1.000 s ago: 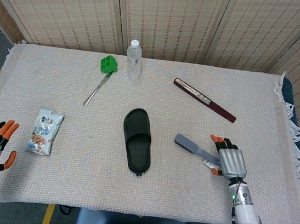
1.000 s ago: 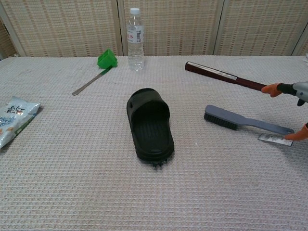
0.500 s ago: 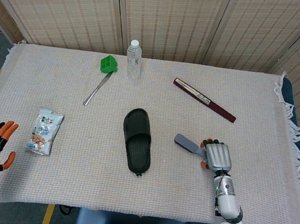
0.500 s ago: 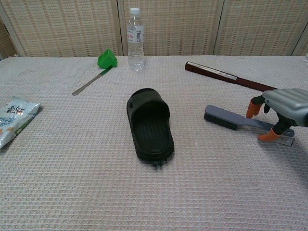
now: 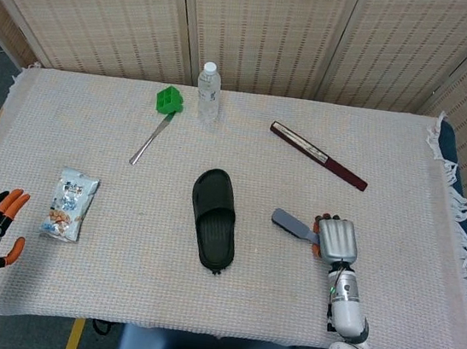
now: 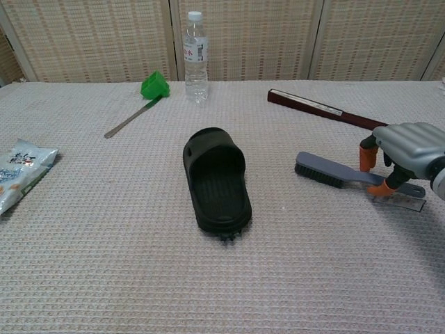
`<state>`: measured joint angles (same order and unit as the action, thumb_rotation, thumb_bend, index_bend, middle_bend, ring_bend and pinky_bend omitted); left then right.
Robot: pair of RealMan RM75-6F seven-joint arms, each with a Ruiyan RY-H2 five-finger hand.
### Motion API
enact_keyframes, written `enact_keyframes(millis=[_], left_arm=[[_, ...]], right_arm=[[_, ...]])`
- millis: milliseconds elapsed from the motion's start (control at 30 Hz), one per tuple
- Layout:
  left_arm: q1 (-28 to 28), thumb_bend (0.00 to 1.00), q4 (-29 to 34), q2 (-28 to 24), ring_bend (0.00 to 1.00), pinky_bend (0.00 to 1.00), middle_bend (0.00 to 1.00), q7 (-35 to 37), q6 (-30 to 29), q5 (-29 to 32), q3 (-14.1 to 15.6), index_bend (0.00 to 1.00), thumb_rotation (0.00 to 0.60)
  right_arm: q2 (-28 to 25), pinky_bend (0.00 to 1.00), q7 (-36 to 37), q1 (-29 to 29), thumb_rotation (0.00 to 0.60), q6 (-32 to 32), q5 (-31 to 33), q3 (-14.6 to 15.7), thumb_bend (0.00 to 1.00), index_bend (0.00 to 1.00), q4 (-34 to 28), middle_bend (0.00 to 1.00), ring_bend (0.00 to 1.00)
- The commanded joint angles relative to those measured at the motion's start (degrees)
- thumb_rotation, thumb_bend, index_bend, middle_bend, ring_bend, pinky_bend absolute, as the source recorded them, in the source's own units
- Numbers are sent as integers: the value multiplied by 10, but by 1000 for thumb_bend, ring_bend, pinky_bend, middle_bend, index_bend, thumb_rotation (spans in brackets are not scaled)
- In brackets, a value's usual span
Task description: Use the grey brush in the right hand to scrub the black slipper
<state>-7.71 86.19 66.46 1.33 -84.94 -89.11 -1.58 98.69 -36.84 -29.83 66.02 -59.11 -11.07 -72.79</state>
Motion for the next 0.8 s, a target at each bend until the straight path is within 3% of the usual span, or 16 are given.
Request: enact_keyframes(millis=[33, 500, 800], left_arm=[[0, 476, -1, -1, 0, 144, 0, 0, 0, 0, 0, 0, 600], [-1, 487, 5, -4, 0, 144, 0, -4, 9, 4, 3, 0, 600], [-2, 493, 10, -5, 0, 144, 0, -11, 14, 9, 3, 0, 600]], right_arm=[[10, 633, -8, -5, 600, 5, -1, -2, 136, 559, 13, 470, 471], [52, 965, -26, -19, 600, 20, -20, 1, 290, 797, 99, 659, 710], [68, 999, 15, -23, 600, 35, -65, 6, 337, 906, 154, 739, 790]])
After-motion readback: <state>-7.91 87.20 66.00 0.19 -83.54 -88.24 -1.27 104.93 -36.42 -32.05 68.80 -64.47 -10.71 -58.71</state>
